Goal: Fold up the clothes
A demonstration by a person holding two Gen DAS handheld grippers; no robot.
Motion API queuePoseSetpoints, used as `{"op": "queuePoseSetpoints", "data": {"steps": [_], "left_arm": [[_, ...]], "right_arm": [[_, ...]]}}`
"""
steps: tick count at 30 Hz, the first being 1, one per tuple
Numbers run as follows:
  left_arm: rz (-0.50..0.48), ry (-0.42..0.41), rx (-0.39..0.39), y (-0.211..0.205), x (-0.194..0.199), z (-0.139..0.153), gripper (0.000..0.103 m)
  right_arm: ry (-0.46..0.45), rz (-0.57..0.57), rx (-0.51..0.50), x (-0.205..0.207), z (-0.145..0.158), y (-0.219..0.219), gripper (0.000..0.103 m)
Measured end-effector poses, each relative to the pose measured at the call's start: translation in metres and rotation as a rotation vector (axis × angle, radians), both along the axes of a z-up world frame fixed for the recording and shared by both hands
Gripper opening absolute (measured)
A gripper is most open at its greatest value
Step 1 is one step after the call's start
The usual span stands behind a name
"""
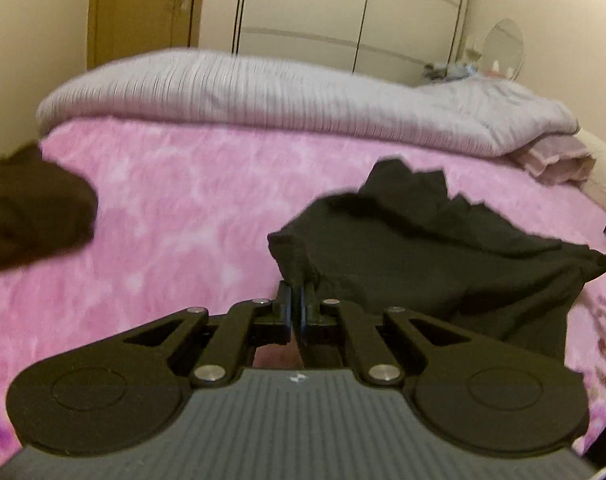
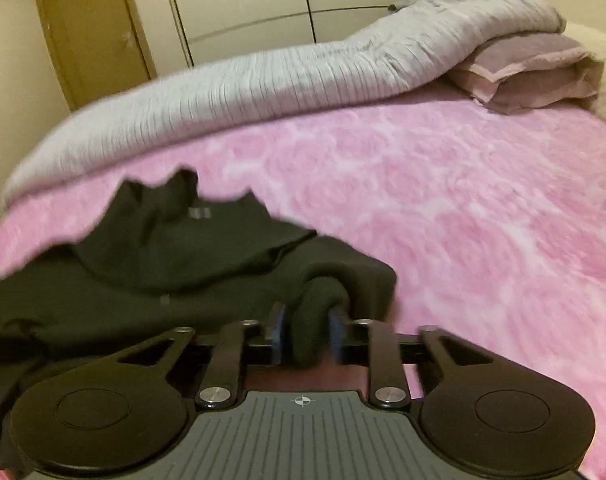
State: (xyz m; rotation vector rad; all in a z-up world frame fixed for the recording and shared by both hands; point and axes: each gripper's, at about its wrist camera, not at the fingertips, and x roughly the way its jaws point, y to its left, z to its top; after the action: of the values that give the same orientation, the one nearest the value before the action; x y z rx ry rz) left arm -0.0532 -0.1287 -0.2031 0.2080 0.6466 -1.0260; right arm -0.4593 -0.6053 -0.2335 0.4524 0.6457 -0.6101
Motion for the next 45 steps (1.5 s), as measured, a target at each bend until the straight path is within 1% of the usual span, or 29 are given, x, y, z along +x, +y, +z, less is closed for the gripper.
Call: {"op": "queuePoseSetpoints", "data": {"steps": [1,3,4,6,8,10,11,12,13,15,17,18,20,22,23,26,27,28,31,33,35,36,37,38,39,40,42,44,45], "left_arm": [[0.005,0.008,0.005,0.004,0.000,-0.006,0.002],[0.020,0.030,0.009,0.011,0.003,-0.015,0.002],[0.028,0.044,0.010,0.012,0.006,-0.019,0.002],[0.037,0.064,0.018,0.011,0.012,-0.026,0.002],[0.035,0.073,0.025,0.009,0.016,-0.028,0.002],[0.025,0.071,0.031,0.007,0.019,-0.027,0.002],[0.021,0.069,0.031,0.007,0.018,-0.026,0.002],[0.016,0.066,0.030,0.007,0.018,-0.025,0.002],[0.011,0.064,0.030,0.007,0.018,-0.024,0.002],[0.001,0.057,0.031,0.007,0.017,-0.022,0.002],[-0.015,0.039,0.041,0.007,0.015,-0.020,0.002],[-0.025,0.031,0.045,0.008,0.013,-0.018,0.002],[-0.059,0.022,0.047,0.009,0.008,-0.009,0.002],[-0.093,0.013,0.050,0.011,0.002,0.000,0.002],[-0.110,0.008,0.051,0.011,-0.001,0.005,0.002],[-0.173,0.009,0.054,0.014,-0.014,0.019,0.002],[-0.205,0.021,0.055,0.015,-0.022,0.022,0.002],[-0.246,0.039,0.055,0.017,-0.032,0.025,0.002],[-0.361,0.065,0.105,0.018,-0.068,0.021,0.002],[-0.421,0.071,0.169,0.015,-0.086,0.011,0.003],[-0.450,0.084,0.243,0.012,-0.092,0.000,0.004],[-0.456,0.088,0.276,0.012,-0.093,-0.005,0.005],[-0.439,0.087,0.298,0.013,-0.089,-0.006,0.005],[-0.420,0.089,0.310,0.015,-0.082,-0.003,0.005],[-0.399,0.087,0.313,0.016,-0.075,0.002,0.009],[-0.375,0.072,0.307,0.016,-0.067,0.008,0.015],[-0.330,0.041,0.294,0.015,-0.053,0.022,0.020],[-0.304,-0.006,0.271,0.003,-0.044,0.034,0.023],[-0.303,-0.043,0.261,-0.008,-0.045,0.039,0.027]], "right_arm": [[0.000,0.011,0.006,-0.006,-0.005,0.012,0.045],[-0.031,0.063,0.082,-0.016,-0.017,0.045,0.047],[-0.051,0.110,0.108,-0.020,-0.021,0.063,0.047],[-0.091,0.294,0.120,-0.021,-0.024,0.114,0.047],[-0.113,0.465,0.087,-0.021,-0.020,0.159,0.048],[-0.077,0.561,0.062,-0.008,-0.023,0.193,0.052],[-0.055,0.605,0.050,0.000,-0.026,0.209,0.057],[-0.034,0.649,0.038,0.007,-0.028,0.225,0.060],[-0.010,0.660,0.017,0.016,-0.032,0.232,0.060],[0.028,0.634,0.005,0.034,-0.046,0.236,0.060],[0.017,0.614,0.081,0.048,-0.057,0.228,0.059],[0.025,0.609,0.089,0.051,-0.056,0.225,0.039],[0.048,0.602,0.091,0.055,-0.053,0.217,0.008],[0.103,0.618,-0.007,0.045,-0.034,0.212,0.007],[0.145,0.629,-0.086,0.034,-0.021,0.209,0.006],[0.286,0.660,-0.344,-0.002,0.021,0.203,0.006],[0.351,0.669,-0.436,-0.019,0.035,0.201,0.006],[0.415,0.680,-0.500,-0.036,0.047,0.200,0.006],[0.509,0.720,-0.505,-0.077,0.065,0.200,0.006],[0.501,0.735,-0.445,-0.091,0.055,0.203,0.006],[0.477,0.731,-0.375,-0.099,0.040,0.205,0.008],[0.499,0.725,-0.354,-0.099,0.031,0.204,0.011],[0.531,0.720,-0.338,-0.099,0.022,0.204,0.014],[0.562,0.715,-0.321,-0.098,0.012,0.203,0.026],[0.613,0.708,-0.339,-0.098,0.004,0.202,0.043],[0.637,0.691,-0.352,-0.098,0.002,0.198,0.048],[0.671,0.652,-0.374,-0.096,0.001,0.188,0.050],[0.598,0.580,-0.366,-0.089,0.014,0.167,0.051],[0.556,0.543,-0.361,-0.085,0.021,0.155,0.051]]}}
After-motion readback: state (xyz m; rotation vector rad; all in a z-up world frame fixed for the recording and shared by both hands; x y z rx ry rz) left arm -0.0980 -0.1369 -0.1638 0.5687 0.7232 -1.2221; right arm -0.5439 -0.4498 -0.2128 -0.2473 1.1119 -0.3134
